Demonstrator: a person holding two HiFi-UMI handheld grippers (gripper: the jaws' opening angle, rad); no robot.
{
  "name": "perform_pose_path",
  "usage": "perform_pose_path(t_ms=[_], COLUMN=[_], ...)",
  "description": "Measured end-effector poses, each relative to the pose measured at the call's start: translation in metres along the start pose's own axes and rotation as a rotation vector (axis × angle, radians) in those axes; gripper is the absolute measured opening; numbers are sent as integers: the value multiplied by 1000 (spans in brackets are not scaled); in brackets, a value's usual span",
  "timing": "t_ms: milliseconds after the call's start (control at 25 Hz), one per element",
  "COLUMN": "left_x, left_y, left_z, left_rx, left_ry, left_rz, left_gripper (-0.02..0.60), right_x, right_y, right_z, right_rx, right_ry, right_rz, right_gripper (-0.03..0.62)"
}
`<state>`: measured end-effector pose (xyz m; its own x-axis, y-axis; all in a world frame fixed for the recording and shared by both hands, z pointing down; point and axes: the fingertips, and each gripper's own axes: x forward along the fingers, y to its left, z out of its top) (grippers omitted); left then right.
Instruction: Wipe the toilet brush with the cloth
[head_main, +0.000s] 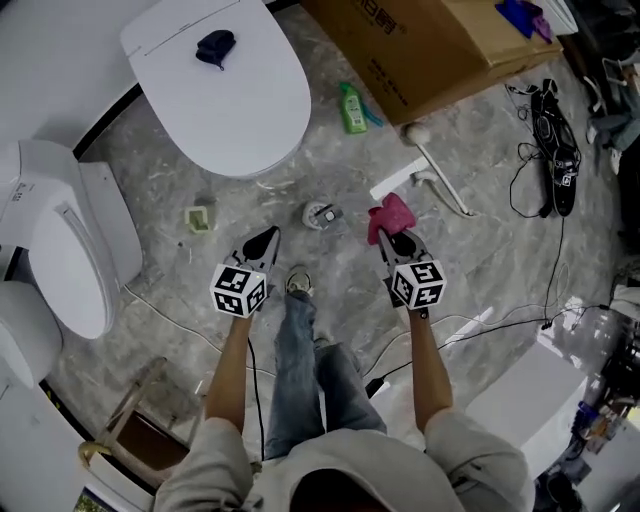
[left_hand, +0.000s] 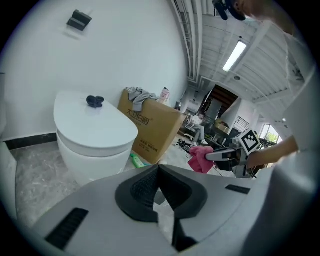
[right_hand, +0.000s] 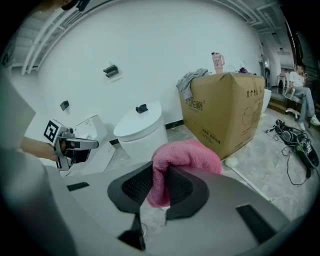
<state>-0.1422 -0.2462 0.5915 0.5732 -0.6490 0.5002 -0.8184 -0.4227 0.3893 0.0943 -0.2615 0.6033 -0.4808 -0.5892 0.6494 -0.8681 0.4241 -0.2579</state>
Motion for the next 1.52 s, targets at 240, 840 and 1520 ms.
perform_pose_path(t_ms=[240, 840, 1520], left_x=[-53, -164, -269], left_y=[-40, -151, -246], left_z=[59, 164, 233], left_rx=[27, 126, 259], left_ry=[-2, -59, -210], left_rz=[5, -22, 28], left_gripper=[18, 18, 18], right_x=[-65, -242, -414], right_y=[41, 101, 113], right_z=[60, 163, 182], right_rx=[-21, -129, -251], right_ry=[-18, -183, -360], right_rz=[14, -46, -195], right_gripper=[84, 84, 83])
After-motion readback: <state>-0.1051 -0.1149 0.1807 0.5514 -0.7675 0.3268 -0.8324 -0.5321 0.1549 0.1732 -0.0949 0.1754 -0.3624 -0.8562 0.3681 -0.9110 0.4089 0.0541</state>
